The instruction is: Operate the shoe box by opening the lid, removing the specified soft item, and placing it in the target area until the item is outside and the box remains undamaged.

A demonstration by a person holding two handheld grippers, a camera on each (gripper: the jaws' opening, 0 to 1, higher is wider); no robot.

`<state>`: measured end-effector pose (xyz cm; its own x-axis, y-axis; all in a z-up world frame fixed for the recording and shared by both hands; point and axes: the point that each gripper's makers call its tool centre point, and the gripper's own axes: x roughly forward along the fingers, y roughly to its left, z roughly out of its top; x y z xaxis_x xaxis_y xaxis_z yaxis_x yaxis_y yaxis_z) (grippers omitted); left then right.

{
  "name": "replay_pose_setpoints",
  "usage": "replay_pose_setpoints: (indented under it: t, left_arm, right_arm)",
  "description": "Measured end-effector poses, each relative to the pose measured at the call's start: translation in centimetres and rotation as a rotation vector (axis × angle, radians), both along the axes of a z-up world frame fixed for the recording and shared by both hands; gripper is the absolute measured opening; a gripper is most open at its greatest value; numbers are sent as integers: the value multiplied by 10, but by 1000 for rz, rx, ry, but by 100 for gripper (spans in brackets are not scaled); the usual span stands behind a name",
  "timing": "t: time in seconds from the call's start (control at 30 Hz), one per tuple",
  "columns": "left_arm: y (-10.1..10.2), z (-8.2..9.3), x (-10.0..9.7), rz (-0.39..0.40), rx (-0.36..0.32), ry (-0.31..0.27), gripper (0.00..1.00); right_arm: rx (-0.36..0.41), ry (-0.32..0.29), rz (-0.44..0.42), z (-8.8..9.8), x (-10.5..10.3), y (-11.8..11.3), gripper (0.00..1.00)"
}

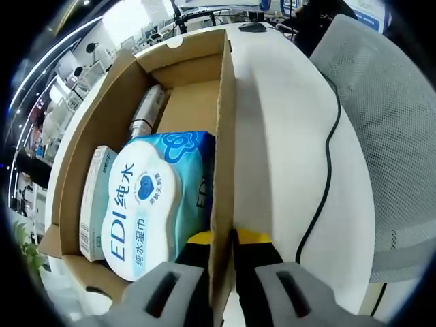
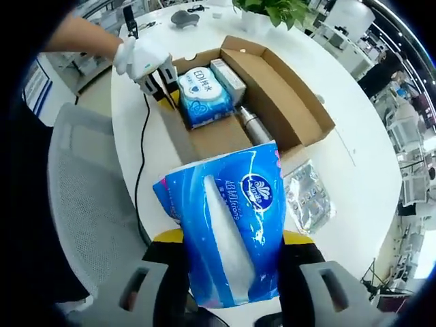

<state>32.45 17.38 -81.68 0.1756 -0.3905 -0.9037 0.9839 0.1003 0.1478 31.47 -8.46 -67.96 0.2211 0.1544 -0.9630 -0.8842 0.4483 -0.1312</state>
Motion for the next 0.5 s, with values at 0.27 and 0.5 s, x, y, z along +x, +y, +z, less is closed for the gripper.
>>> replay_pose_setpoints:
  t: [0.27, 0.5]
  left_arm:
    - [0, 0, 0, 0, 0, 0, 3]
    - [0, 0, 0, -1, 1, 0, 3]
  right_arm:
    - [-9, -1, -9, -3, -9, -11, 48]
    - [-14, -1, -14, -6, -13, -16, 48]
